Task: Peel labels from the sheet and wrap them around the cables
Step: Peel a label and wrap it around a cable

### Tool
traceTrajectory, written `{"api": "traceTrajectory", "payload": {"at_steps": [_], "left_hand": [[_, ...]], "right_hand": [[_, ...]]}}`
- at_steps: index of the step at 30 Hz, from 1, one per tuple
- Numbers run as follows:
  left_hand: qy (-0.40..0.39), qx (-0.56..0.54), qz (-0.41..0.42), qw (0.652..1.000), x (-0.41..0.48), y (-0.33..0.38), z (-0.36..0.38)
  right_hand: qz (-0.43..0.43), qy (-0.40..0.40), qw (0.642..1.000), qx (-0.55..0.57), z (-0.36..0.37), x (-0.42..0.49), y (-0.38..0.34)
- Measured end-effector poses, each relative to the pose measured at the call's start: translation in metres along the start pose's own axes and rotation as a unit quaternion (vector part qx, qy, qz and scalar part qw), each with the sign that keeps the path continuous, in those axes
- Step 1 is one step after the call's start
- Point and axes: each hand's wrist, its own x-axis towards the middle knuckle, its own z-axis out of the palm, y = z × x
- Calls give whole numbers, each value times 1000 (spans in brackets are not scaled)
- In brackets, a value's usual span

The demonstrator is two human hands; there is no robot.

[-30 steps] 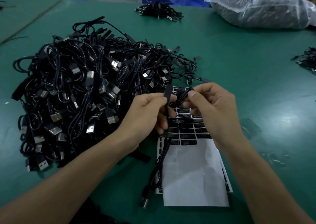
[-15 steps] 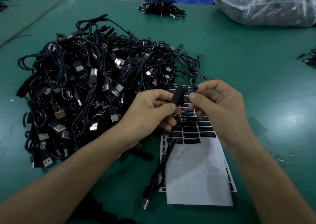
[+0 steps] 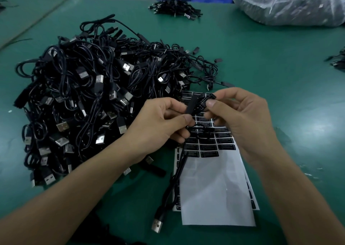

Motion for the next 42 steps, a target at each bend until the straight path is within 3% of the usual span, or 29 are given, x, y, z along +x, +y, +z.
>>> {"api": "traceTrajectory", "payload": {"at_steps": [25,42], "left_hand": [[-30,-13,-20,999,-2,3,0],[-24,-26,-28,999,-1,4,0]], "right_hand": [[-6,-11,998,-54,6,-4,-1],[48,-41,998,-10,7,-2,-1]]}}
